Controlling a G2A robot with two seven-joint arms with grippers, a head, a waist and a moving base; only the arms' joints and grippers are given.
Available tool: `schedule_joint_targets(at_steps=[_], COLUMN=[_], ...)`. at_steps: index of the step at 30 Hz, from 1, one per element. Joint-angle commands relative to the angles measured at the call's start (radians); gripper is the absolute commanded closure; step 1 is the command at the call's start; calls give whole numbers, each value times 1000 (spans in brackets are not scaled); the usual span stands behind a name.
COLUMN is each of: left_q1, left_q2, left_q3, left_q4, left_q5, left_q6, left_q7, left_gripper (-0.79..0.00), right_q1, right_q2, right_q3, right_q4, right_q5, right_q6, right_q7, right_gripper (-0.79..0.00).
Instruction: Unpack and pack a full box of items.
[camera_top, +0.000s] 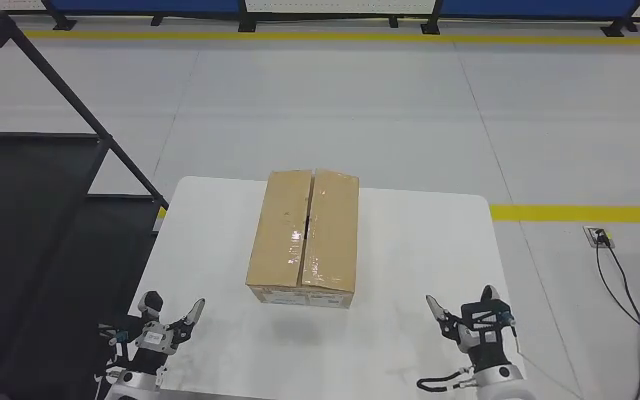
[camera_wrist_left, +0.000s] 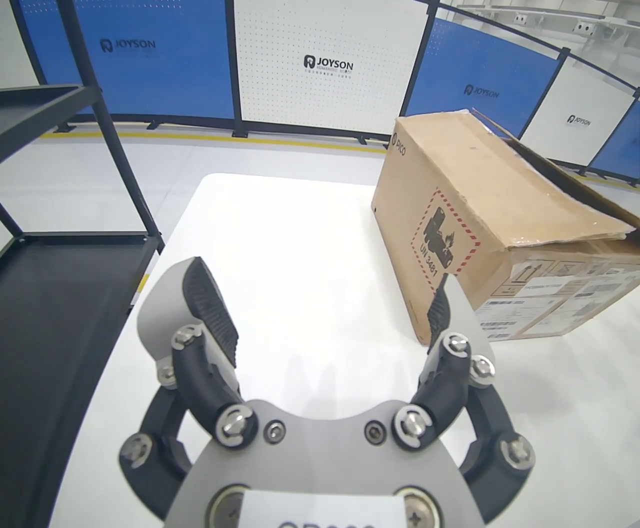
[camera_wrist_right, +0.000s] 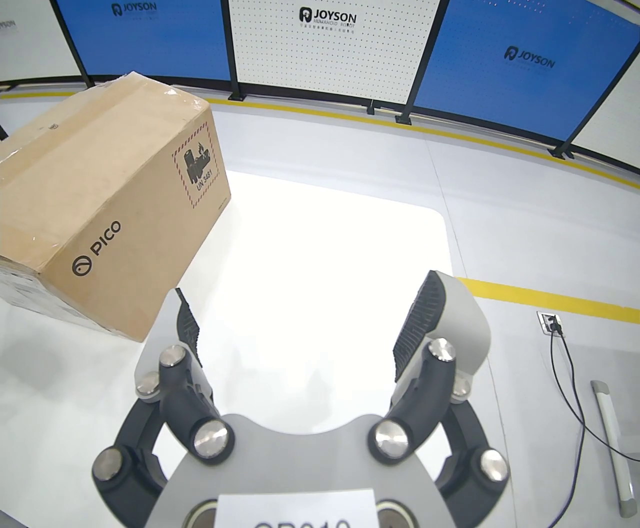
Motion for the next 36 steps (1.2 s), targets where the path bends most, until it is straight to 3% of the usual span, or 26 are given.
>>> schedule_joint_targets(at_steps=[1,4,6,11,24,36], left_q1=[-1,-32,-56,-123,-131,-229], left_q2=[0,-5,-7,-17,-18,-30], left_q3=[1,19,36,68,70,151], left_q4=[-1,0,4,38,41,79], left_q5=[0,-15,-53,-81,-81,-32], left_q6=[0,31,1,64,75,92], left_q7=[-2,-19,-47,-62,-71,-135], left_gripper=[-785,-785,-785,-785,-785,-785], right_q1=[14,70,100,163,163,109], right_q2=[-1,-10,-16,-34,-34,-44], right_q3=[-9,-53,-79,-129,-129,-97], right_q4=[11,27,34,49,49,42], right_q5=[-23,-64,-64,-14,-14,82], right_q6=[0,58,88,154,154,100], right_q7=[12,36,48,64,64,-67], right_gripper=[-785,-785,-785,-785,-785,-785])
